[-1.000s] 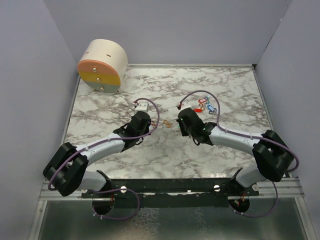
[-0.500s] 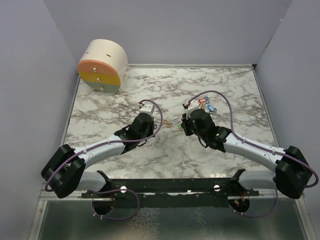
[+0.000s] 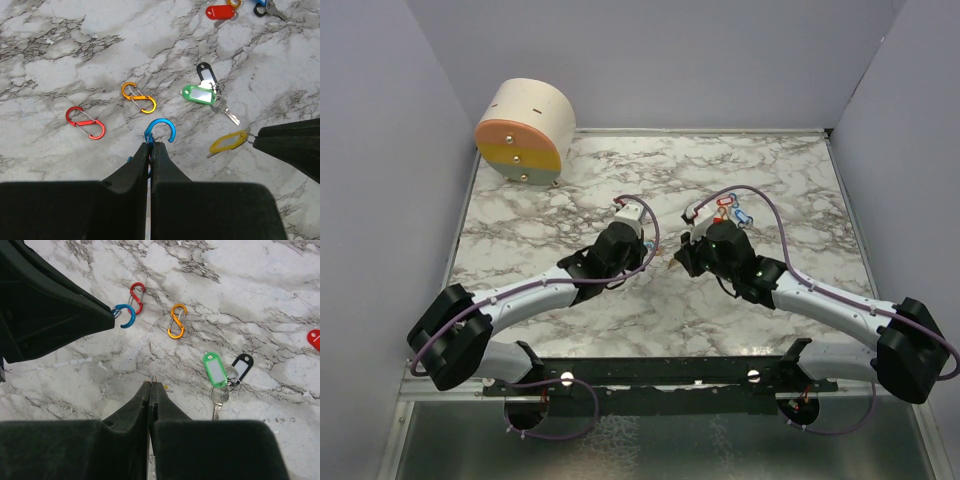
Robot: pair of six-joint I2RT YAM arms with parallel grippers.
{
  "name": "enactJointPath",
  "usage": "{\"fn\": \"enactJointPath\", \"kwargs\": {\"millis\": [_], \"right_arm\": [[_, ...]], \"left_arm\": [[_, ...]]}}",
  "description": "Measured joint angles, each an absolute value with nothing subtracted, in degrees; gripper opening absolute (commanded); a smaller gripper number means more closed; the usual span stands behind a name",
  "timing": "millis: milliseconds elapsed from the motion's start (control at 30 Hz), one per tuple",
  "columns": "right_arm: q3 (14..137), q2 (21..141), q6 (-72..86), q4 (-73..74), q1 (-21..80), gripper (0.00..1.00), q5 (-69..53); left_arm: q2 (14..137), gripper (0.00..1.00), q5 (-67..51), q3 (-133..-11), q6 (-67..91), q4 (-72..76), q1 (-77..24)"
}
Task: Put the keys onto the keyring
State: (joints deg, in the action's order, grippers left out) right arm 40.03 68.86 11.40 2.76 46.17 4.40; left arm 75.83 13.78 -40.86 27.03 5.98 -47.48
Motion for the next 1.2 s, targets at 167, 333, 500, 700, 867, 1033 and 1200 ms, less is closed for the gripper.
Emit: {"fn": "enactJointPath", "kwargs": {"millis": [167, 333, 500, 700, 867, 1033, 1200], "right_arm": [[39.9, 68.9, 10.7, 1.6, 46.2, 0.01, 2.6], [39.6, 68.9, 10.4, 0.4, 46.2, 0.01, 1.3], [38.9, 68.9, 10.2, -0.4, 46.2, 0.01, 0.3], [38.7, 69.0, 10.2, -1.0, 46.2, 0.01, -0.4], [38.7, 69.2, 10.2, -1.5, 46.2, 0.01, -1.0], [38.7, 69.8, 10.2, -1.7, 46.2, 0.01, -1.2], [38.7, 69.8, 10.2, -1.8, 46.2, 0.01, -1.2]], "left_arm": [[77.6, 0.00, 13.1, -42.2, 27.0, 6.7, -48.6], [79.5, 0.00, 12.8, -43.0, 27.0, 7.3, -49.6], [80.5, 0.00, 12.6, -43.7, 27.0, 7.7, -50.3], [80.5, 0.00, 12.3, -43.7, 27.0, 7.7, -50.5], [80.5, 0.00, 11.7, -44.5, 27.1, 8.0, -50.8], [80.6, 0.00, 11.3, -44.6, 27.1, 8.5, -51.1], [80.6, 0.00, 10.9, -44.6, 27.1, 8.5, -51.3]]}}
